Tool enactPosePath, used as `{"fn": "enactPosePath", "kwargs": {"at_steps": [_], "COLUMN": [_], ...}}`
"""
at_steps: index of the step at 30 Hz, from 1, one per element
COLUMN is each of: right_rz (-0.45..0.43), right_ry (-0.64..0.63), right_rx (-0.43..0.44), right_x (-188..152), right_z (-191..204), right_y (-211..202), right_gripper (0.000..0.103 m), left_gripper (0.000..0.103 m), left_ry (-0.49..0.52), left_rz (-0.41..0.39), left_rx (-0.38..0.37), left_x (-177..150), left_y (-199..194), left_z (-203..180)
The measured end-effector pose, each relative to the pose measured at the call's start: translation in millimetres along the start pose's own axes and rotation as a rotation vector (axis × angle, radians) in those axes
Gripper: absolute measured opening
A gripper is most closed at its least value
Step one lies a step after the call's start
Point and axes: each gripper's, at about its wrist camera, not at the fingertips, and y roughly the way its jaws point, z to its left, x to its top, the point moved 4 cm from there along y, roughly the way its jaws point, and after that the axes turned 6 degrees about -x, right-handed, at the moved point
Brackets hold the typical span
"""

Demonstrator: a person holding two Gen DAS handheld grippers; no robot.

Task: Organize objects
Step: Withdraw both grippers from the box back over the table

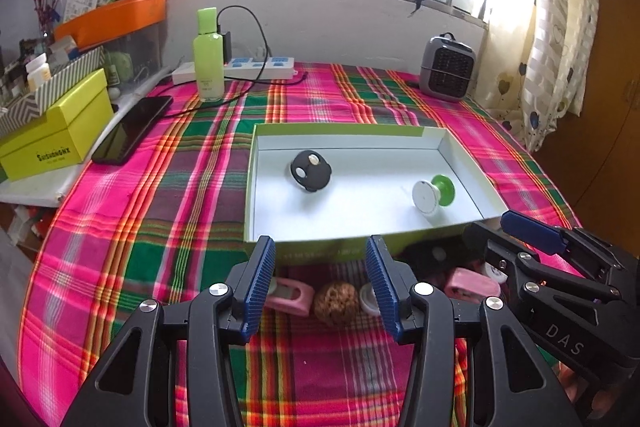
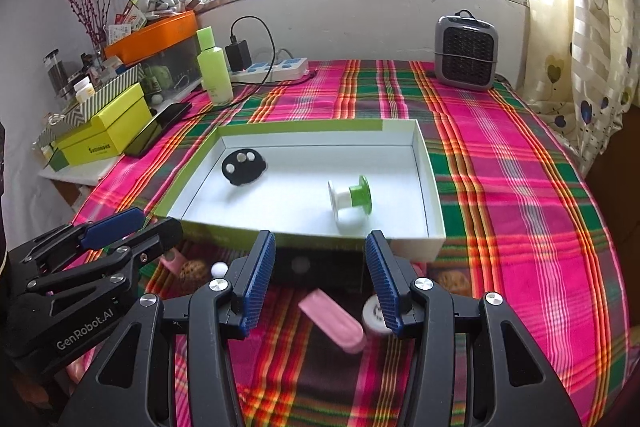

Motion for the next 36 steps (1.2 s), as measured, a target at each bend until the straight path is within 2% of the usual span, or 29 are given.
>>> {"fn": "enactPosePath", "kwargs": {"at_steps": [14,19,25,36], "right_rz": [0.004,0.018,0.028,0.059], "right_ry": [0.013,0.015,0.025,0.050], "right_rx": [-0.044,-0.053,-0.055,-0.075], "right_x": [-23.8,-31.2,-39.2,-47.2], "right_z": [-18.0,-23.5,-27.4,-41.8], "right_y": [-8.6,-8.2,-8.2,-5.1], "right_gripper": [0.049,0.049,0.049,0.049], "left_gripper": [0.046,0.046,0.046,0.047], "left_ry": [-0.015,-0.015,-0.024,-0.050], "left_rz": [0.016,0.011,0.036,0.051], "left_rx": [-0.008,-0.038,-0.035,-0.014], "left_x": [-26.6,-34.7,-45.6,-44.4], "left_y": [-7.1,-11.1,-6.5,5.0], "left_z": [7.3,7.1,15.5,34.8]}}
